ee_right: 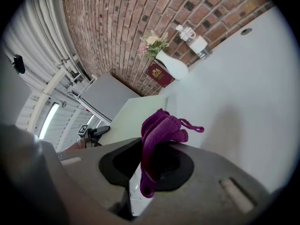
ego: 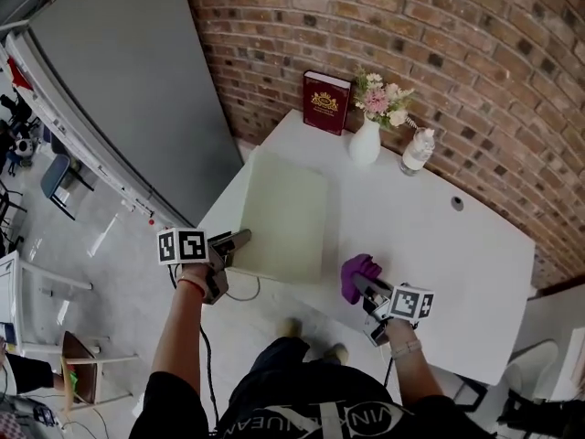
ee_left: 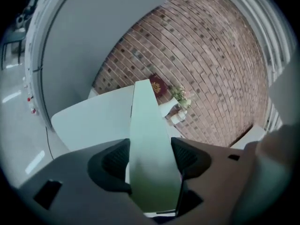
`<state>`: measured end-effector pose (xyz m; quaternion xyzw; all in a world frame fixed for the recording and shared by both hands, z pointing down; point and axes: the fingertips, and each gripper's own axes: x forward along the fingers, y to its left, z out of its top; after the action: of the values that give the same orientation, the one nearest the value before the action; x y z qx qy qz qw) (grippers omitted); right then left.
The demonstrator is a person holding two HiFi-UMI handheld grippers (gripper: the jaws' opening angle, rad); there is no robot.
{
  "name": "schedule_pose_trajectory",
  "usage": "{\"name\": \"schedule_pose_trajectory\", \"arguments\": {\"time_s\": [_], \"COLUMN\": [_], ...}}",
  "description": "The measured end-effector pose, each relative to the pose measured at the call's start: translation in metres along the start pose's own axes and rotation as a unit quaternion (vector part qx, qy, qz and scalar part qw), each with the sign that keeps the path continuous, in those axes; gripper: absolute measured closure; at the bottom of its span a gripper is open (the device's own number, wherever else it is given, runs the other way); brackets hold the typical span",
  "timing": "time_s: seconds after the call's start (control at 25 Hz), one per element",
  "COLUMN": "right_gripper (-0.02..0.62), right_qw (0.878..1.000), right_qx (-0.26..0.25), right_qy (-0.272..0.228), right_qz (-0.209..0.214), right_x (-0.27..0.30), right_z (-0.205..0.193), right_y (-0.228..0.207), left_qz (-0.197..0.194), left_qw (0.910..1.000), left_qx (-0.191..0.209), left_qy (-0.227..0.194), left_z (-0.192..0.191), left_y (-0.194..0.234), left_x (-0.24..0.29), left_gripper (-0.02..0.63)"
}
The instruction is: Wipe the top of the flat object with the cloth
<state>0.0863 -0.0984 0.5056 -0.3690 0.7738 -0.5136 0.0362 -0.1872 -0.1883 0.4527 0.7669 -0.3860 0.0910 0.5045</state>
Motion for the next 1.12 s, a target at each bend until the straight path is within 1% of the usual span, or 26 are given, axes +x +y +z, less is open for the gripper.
{"name": "schedule_pose_trajectory", "arguments": {"time_s": [0.12, 0.24, 0.32, 0.4, 0.52, 0.68, 0.76, 0.84, 0.88, 1.0, 1.04, 1.12], "right_gripper": [0.531, 0.531, 0.531, 0.531, 0.531, 0.531, 0.531, 0.531, 0.531, 0.531, 0.531, 0.531], "right_qw": [1.000, 0.999, 0.999, 0.998, 0.996, 0.994, 0.994, 0.994, 0.994, 0.994, 0.994, 0.994], "right_qx": [0.005, 0.009, 0.013, 0.020, 0.029, 0.037, 0.039, 0.039, 0.038, 0.036, 0.032, 0.031], "right_qy": [-0.018, -0.035, -0.049, -0.063, -0.082, -0.094, -0.096, -0.098, -0.098, -0.099, -0.098, -0.097], "right_qz": [-0.002, -0.008, -0.013, -0.020, -0.029, -0.038, -0.039, -0.039, -0.038, -0.037, -0.038, -0.035], "right_x": [-0.010, -0.024, -0.036, -0.050, -0.070, -0.089, -0.096, -0.103, -0.107, -0.119, -0.124, -0.132], "right_z": [0.003, 0.005, 0.007, 0.009, 0.010, 0.010, 0.008, 0.007, 0.006, 0.007, 0.007, 0.007], "right_y": [-0.001, -0.005, -0.010, -0.017, -0.026, -0.036, -0.038, -0.039, -0.040, -0.041, -0.041, -0.042], "left_qz": [0.007, 0.011, 0.015, 0.024, 0.043, 0.041, 0.036, 0.033, 0.033, 0.033, 0.032, 0.027], "left_qw": [0.9971, 0.9894, 0.9807, 0.9676, 0.9413, 0.9107, 0.8926, 0.8696, 0.8560, 0.8114, 0.7977, 0.7739], "left_qx": [0.065, 0.129, 0.177, 0.233, 0.316, 0.394, 0.433, 0.478, 0.502, 0.573, 0.592, 0.625], "left_qy": [0.038, 0.066, 0.081, 0.094, 0.110, 0.118, 0.120, 0.120, 0.118, 0.111, 0.108, 0.099], "left_z": [0.013, 0.019, 0.019, 0.017, 0.010, -0.003, -0.014, -0.025, -0.031, -0.051, -0.058, -0.072], "left_y": [-0.026, -0.053, -0.071, -0.089, -0.113, -0.146, -0.163, -0.181, -0.190, -0.213, -0.219, -0.228], "left_x": [0.020, 0.037, 0.046, 0.055, 0.066, 0.077, 0.081, 0.084, 0.084, 0.084, 0.084, 0.083], "left_gripper": [0.330, 0.330, 0.330, 0.330, 0.333, 0.334, 0.334, 0.334, 0.334, 0.335, 0.336, 0.336]}}
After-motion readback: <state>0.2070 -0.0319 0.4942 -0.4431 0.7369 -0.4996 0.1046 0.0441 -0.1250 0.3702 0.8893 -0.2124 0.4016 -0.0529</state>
